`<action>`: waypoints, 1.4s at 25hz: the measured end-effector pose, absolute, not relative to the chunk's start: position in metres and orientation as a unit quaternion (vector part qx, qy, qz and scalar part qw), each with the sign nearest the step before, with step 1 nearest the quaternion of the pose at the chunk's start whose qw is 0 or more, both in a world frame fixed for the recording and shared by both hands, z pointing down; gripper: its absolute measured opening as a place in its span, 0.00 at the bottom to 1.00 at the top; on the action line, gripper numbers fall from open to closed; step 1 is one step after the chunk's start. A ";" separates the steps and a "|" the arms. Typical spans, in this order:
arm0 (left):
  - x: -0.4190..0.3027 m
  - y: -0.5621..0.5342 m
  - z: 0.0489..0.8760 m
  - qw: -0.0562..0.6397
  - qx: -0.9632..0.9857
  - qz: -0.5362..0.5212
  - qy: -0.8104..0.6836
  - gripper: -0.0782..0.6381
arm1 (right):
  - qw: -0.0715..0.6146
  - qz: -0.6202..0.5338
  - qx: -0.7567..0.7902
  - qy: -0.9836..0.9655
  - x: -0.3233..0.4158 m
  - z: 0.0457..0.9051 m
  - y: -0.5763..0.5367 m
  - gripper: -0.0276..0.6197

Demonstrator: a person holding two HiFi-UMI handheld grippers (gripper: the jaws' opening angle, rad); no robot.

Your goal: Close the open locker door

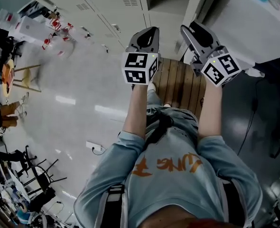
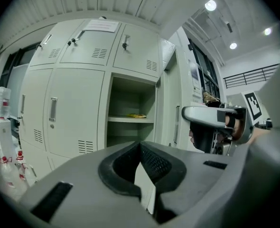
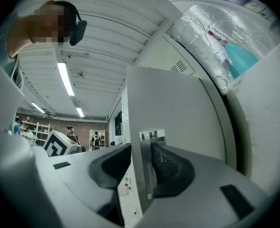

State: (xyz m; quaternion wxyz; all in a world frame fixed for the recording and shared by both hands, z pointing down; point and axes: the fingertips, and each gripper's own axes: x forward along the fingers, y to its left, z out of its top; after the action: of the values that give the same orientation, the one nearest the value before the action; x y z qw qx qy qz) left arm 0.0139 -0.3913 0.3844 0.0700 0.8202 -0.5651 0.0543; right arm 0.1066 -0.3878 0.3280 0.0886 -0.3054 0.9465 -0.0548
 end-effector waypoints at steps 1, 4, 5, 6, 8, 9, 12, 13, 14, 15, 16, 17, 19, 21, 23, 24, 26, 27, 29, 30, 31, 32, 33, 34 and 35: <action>0.007 -0.394 0.386 0.072 0.817 0.053 -0.569 0.13 | 0.087 -0.053 -0.304 0.947 0.099 0.328 -0.392 0.27; -0.015 -0.400 0.391 0.079 0.808 0.050 -0.581 0.13 | 0.086 -0.049 -0.300 0.949 0.078 0.329 -0.402 0.27; -0.022 -0.401 0.391 0.081 0.806 0.048 -0.585 0.13 | 0.086 -0.049 -0.300 0.949 0.071 0.328 -0.405 0.27; -0.029 -0.403 0.390 0.083 0.803 0.046 -0.588 0.13 | 0.085 -0.049 -0.300 0.949 0.064 0.327 -0.408 0.27; -0.044 -0.411 0.388 0.085 0.799 0.042 -0.595 0.13 | 0.081 -0.050 -0.302 0.948 0.050 0.326 -0.417 0.27; -0.051 -0.416 0.386 0.085 0.797 0.039 -0.597 0.13 | 0.079 -0.049 -0.303 0.948 0.043 0.326 -0.423 0.27; -0.067 -0.432 0.385 0.085 0.795 0.036 -0.600 0.13 | 0.071 -0.043 -0.308 0.948 0.025 0.327 -0.441 0.27; -0.072 -0.438 0.384 0.084 0.794 0.033 -0.601 0.13 | 0.070 -0.041 -0.310 0.947 0.019 0.327 -0.446 0.27; -0.077 -0.444 0.382 0.084 0.794 0.030 -0.601 0.13 | 0.071 -0.041 -0.311 0.947 0.013 0.327 -0.452 0.23; -0.082 -0.449 0.381 0.083 0.793 0.028 -0.602 0.13 | 0.071 -0.041 -0.313 0.946 0.008 0.327 -0.457 0.23; -0.087 -0.455 0.381 0.083 0.793 0.026 -0.603 0.13 | 0.071 -0.041 -0.316 0.945 0.003 0.328 -0.463 0.23; -0.091 -0.461 0.380 0.083 0.793 0.025 -0.604 0.13 | 0.071 -0.042 -0.318 0.944 -0.002 0.328 -0.470 0.23; -0.100 -0.474 0.378 0.082 0.793 0.022 -0.603 0.13 | 0.070 -0.043 -0.323 0.943 -0.009 0.328 -0.482 0.22; -0.107 -0.486 0.374 0.080 0.795 0.020 -0.601 0.13 | 0.069 -0.043 -0.330 0.941 -0.016 0.327 -0.495 0.21; -0.115 -0.498 0.370 0.078 0.798 0.018 -0.598 0.13 | 0.068 -0.043 -0.339 0.937 -0.023 0.326 -0.508 0.21; -0.117 -0.504 0.369 0.077 0.799 0.018 -0.595 0.13 | 0.067 -0.043 -0.345 0.935 -0.027 0.325 -0.514 0.20; -0.122 -0.514 0.366 0.075 0.803 0.016 -0.591 0.13 | 0.066 -0.043 -0.358 0.930 -0.032 0.326 -0.527 0.20; -0.124 -0.519 0.365 0.074 0.805 0.016 -0.589 0.13 | 0.066 -0.042 -0.365 0.928 -0.034 0.326 -0.534 0.19; -0.128 -0.530 0.364 0.072 0.808 0.016 -0.584 0.13 | 0.065 -0.041 -0.381 0.922 -0.036 0.326 -0.546 0.18; -0.130 -0.535 0.363 0.070 0.810 0.015 -0.582 0.13 | 0.065 -0.040 -0.388 0.919 -0.037 0.327 -0.552 0.17; -0.131 -0.540 0.362 0.069 0.811 0.015 -0.581 0.13 | 0.064 -0.040 -0.394 0.916 -0.037 0.327 -0.557 0.16; -0.133 -0.544 0.361 0.068 0.813 0.014 -0.579 0.13 | 0.064 -0.040 -0.399 0.914 -0.038 0.328 -0.561 0.15; -0.134 -0.548 0.360 0.066 0.814 0.013 -0.577 0.13 | 0.063 -0.039 -0.405 0.911 -0.038 0.329 -0.565 0.15; -0.135 -0.551 0.359 0.065 0.816 0.012 -0.575 0.13 | 0.062 -0.037 -0.411 0.909 -0.038 0.329 -0.569 0.14; -0.135 -0.555 0.358 0.063 0.817 0.012 -0.573 0.13 | 0.062 -0.035 -0.417 0.906 -0.039 0.329 -0.574 0.14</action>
State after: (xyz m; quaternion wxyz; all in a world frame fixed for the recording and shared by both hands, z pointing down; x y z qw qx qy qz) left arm -0.1354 -0.5548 0.3578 0.0633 0.8172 -0.5727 0.0119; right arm -0.0386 -0.5736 0.3292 0.0618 -0.4169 0.9062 -0.0347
